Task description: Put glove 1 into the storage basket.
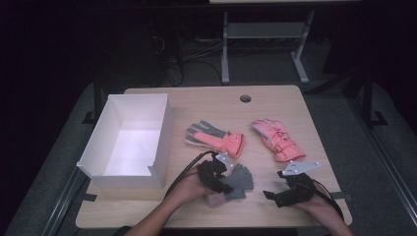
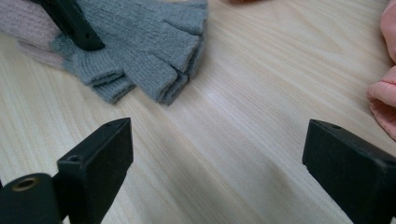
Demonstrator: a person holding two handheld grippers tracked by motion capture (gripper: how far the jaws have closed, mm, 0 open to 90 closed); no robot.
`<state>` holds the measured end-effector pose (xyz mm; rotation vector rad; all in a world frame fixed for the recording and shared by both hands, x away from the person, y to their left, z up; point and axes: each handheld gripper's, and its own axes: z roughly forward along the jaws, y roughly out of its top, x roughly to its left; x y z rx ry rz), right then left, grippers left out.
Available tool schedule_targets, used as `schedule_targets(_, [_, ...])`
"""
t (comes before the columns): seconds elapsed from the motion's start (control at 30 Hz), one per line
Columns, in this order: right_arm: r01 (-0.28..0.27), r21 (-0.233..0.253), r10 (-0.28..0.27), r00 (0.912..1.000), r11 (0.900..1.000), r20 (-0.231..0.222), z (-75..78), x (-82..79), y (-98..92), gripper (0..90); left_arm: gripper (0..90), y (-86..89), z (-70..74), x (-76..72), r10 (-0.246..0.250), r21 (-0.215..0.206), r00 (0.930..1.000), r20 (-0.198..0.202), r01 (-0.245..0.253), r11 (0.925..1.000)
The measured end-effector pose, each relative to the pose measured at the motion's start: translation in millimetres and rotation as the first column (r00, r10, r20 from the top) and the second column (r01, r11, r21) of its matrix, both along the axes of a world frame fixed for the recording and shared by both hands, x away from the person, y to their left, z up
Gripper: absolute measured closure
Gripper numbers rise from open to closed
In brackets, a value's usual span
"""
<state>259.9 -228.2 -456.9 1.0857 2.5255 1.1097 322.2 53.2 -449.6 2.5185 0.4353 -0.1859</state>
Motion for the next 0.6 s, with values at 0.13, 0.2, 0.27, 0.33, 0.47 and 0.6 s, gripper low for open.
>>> schedule_targets(0.13, [-0.002,-0.010,0.002,1.0000,1.000,0.006,-1.0,0.2,0.3,8.5,63.5,1.7,1.1,1.1,0.018,-0.024,0.9994,-0.029,-0.018,0.9996])
schedule_targets(0.2, [0.004,-0.019,-0.004,0.9999,1.000,0.010,-1.7,0.4,0.2,8.5,64.0,3.1,1.2,2.8,0.031,-0.031,0.9983,-0.049,-0.033,0.9990])
schedule_targets(0.27, [0.006,-0.020,-0.006,0.9999,1.000,0.009,-1.8,0.7,-0.6,8.5,64.5,3.9,2.6,3.3,0.035,-0.035,0.9977,-0.058,-0.037,0.9987])
schedule_targets(0.33, [0.009,-0.024,-0.008,0.9999,1.000,0.012,-1.8,1.0,-1.1,8.5,64.6,4.2,4.4,3.7,0.035,-0.037,0.9971,-0.068,-0.037,0.9986])
schedule_targets(0.47, [0.023,-0.026,-0.022,0.9996,0.999,0.020,-1.9,0.5,-0.3,8.5,64.6,5.6,8.8,3.3,0.037,-0.040,0.9966,-0.074,-0.040,0.9984])
schedule_targets(0.6, [0.025,-0.030,-0.024,0.9994,0.999,0.023,-2.0,0.5,0.4,8.4,64.5,12.0,20.7,5.3,0.060,-0.060,0.9952,-0.078,-0.065,0.9961])
